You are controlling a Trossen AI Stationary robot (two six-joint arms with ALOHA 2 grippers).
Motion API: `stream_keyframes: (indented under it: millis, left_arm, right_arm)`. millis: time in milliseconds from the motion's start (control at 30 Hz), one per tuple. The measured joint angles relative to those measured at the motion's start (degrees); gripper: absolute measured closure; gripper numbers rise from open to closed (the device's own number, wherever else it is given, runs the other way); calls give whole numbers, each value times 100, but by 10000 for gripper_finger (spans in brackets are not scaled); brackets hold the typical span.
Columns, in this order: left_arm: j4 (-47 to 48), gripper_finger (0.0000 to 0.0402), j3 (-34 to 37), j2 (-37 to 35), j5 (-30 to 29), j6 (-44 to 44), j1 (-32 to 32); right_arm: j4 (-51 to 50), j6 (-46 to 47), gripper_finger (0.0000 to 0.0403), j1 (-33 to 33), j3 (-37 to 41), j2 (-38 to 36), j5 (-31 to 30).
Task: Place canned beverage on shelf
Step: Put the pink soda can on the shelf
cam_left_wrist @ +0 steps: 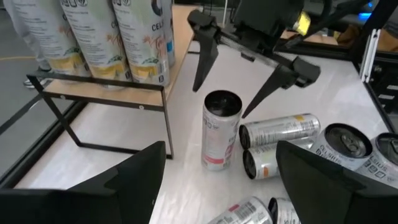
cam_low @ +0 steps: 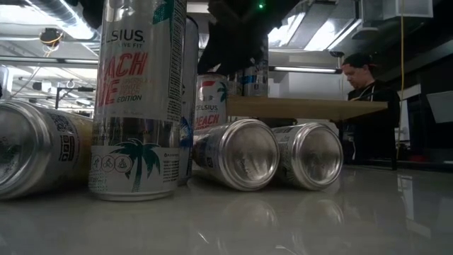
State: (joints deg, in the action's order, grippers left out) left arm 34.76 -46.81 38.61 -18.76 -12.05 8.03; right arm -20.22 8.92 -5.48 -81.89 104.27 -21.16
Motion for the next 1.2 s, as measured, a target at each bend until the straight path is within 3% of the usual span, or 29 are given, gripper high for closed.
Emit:
stream_keyframes:
  millis: [500, 1200]
  left_arm:
    - [-144, 106, -2, 0, -1, 13, -2]
    - [-141, 106, -4, 0, -3, 17, -2]
  right_arm:
    - [-132, 69, 39, 106, 4, 301, 378]
    - [-49, 65, 52, 103, 2, 376, 388]
